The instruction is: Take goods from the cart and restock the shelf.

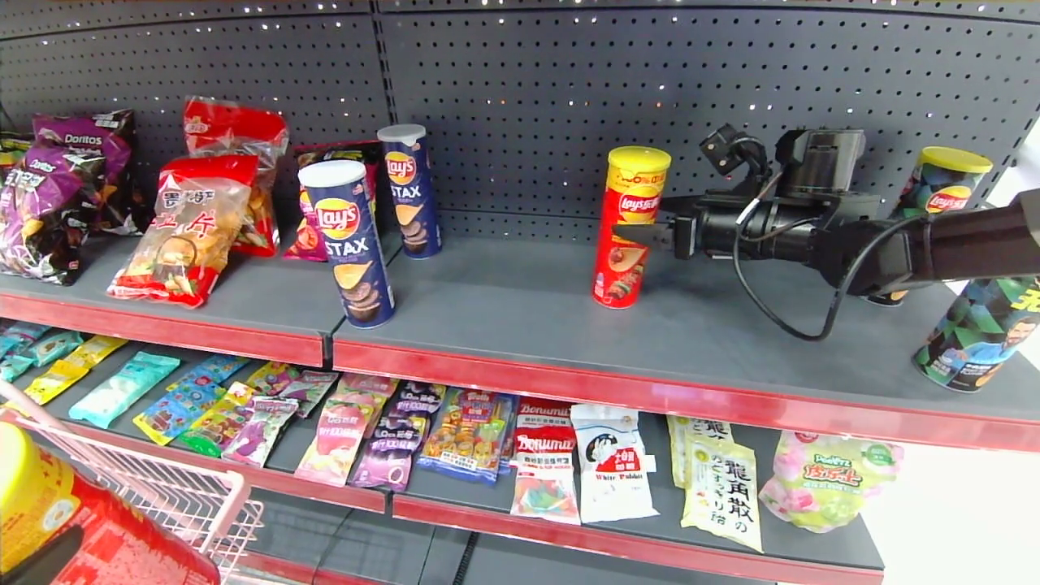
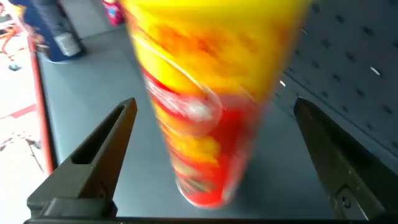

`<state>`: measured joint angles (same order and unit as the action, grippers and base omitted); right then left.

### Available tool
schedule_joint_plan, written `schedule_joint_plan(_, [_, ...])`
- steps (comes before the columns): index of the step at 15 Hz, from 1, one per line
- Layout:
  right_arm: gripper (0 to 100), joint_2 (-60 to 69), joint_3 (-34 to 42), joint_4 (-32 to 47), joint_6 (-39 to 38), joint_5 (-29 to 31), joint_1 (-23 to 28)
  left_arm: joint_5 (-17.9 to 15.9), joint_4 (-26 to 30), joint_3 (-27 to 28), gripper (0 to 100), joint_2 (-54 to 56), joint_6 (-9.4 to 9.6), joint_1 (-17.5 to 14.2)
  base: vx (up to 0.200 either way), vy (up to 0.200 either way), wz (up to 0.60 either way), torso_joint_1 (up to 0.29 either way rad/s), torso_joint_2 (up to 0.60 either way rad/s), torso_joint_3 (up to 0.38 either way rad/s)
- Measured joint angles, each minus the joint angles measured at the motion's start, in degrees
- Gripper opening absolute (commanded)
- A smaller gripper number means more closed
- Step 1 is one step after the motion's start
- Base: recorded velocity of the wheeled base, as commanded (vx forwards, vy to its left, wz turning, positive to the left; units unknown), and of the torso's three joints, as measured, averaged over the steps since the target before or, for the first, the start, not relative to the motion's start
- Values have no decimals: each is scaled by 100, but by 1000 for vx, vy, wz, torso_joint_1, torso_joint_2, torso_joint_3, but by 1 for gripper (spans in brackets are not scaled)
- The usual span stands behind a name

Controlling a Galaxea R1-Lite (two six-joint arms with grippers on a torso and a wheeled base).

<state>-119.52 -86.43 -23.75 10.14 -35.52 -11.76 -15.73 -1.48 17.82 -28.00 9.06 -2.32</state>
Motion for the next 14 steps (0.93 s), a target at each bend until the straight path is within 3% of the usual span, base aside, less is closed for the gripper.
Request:
schedule_joint_plan(7, [100, -363, -502, 5, 0, -802, 52, 0, 11, -10, 0, -9, 2, -2, 0, 0, 0, 0, 0, 0])
schedule_joint_plan(11, [100, -595, -852, 2, 4, -955, 80, 0, 17, -20, 0, -27, 5, -5, 0, 0, 0, 0, 0, 0])
schedule_joint_plan(12, [0, -640, -930, 5, 4, -955, 80, -1, 17, -20, 0, -33, 7, -2, 0, 0, 0, 0, 0, 0])
schedule_joint_plan(14, [0, -703, -1020, 2, 4, -956, 59, -1, 17, -24, 0, -35, 7, -2, 0, 0, 0, 0, 0, 0])
